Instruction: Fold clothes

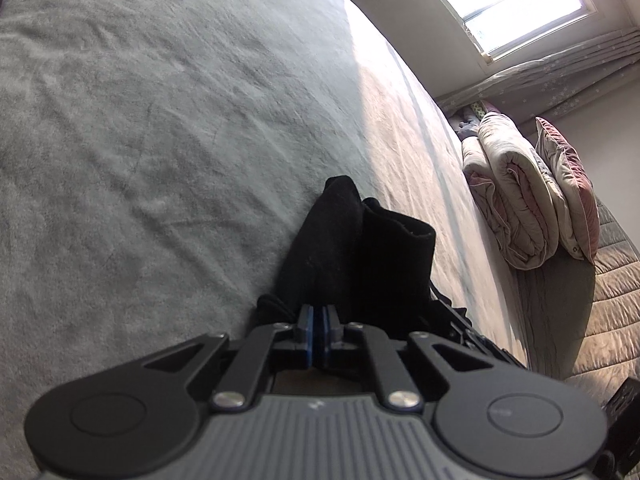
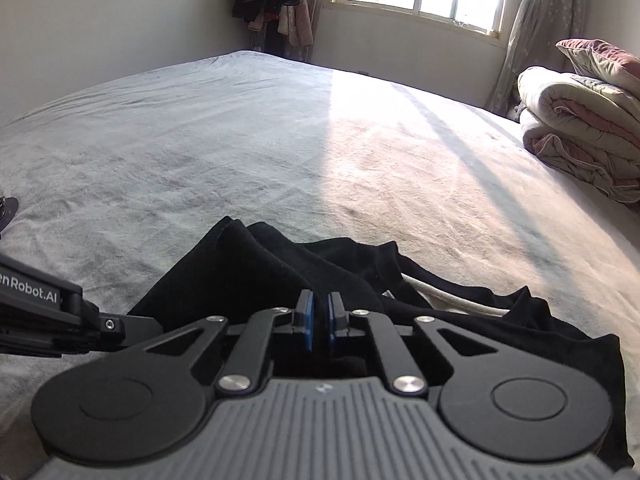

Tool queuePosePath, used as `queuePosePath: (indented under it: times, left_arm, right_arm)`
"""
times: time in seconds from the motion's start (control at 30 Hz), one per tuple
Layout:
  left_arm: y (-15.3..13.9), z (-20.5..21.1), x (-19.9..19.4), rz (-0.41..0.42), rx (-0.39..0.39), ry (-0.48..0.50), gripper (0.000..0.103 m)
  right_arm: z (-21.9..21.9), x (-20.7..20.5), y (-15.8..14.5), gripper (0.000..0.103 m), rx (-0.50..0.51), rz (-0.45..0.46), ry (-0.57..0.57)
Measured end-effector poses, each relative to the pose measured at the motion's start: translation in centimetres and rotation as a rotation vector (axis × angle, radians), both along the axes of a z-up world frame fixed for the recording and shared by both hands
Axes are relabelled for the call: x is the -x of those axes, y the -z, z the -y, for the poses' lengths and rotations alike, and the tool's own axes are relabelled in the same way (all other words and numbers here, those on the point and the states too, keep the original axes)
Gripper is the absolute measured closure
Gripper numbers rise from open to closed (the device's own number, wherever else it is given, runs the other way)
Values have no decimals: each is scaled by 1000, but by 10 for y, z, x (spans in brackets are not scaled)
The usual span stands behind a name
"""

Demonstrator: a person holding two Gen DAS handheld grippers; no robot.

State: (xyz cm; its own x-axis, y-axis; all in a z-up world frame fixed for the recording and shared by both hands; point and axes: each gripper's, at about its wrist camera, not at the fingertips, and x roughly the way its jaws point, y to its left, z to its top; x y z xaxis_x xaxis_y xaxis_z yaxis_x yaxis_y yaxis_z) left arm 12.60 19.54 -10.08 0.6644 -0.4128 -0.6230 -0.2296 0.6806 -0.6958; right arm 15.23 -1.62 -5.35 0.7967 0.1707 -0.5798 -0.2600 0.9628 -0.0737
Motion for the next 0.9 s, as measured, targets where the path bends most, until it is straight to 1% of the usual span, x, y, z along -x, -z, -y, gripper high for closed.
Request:
queuePosePath:
  times: [0.13, 0.27, 0.33, 0.37, 0.43, 0.47, 0.5, 0.6, 0.67, 0.8, 0.9]
  left_arm:
    - [-2, 4, 0, -5, -5, 22, 98]
    - [-3, 5, 2, -2, -12, 24, 98]
    - [-2, 3, 4, -6, 6, 7, 98]
    - [-2, 1, 5, -7, 17, -6, 98]
    - [-4, -2, 6, 3, 24, -29, 98]
    - [-6, -3, 7, 11, 23, -38, 98]
    - [-7, -4, 7, 18, 21, -44, 98]
    - [-8, -10, 8, 29, 26, -60, 98]
    - [-8, -14, 8, 32, 35, -66, 98]
    - [-6, -17, 3, 33, 39, -36, 98]
    - [-2, -14, -1, 8, 24, -1, 98]
  right_arm:
    - [54, 6, -11, 101, -127, -24, 122]
    - [93, 17, -12, 101, -204, -61, 201]
    - [96, 23, -13, 93, -226, -69, 194]
    - [98, 26, -14, 84, -237, -73, 190]
    - [90, 30, -16, 78, -230, -73, 150]
    - [83, 32, -17, 63, -218, -65, 124]
    - [74, 33, -18, 51, -202, -50, 96]
    - [45, 31, -17, 50, -159, -32, 13]
    - [22, 26, -13, 50, -113, -27, -41]
    - [-19, 12, -1, 50, -19, -27, -135]
    - [-43, -2, 13, 50, 41, -44, -169]
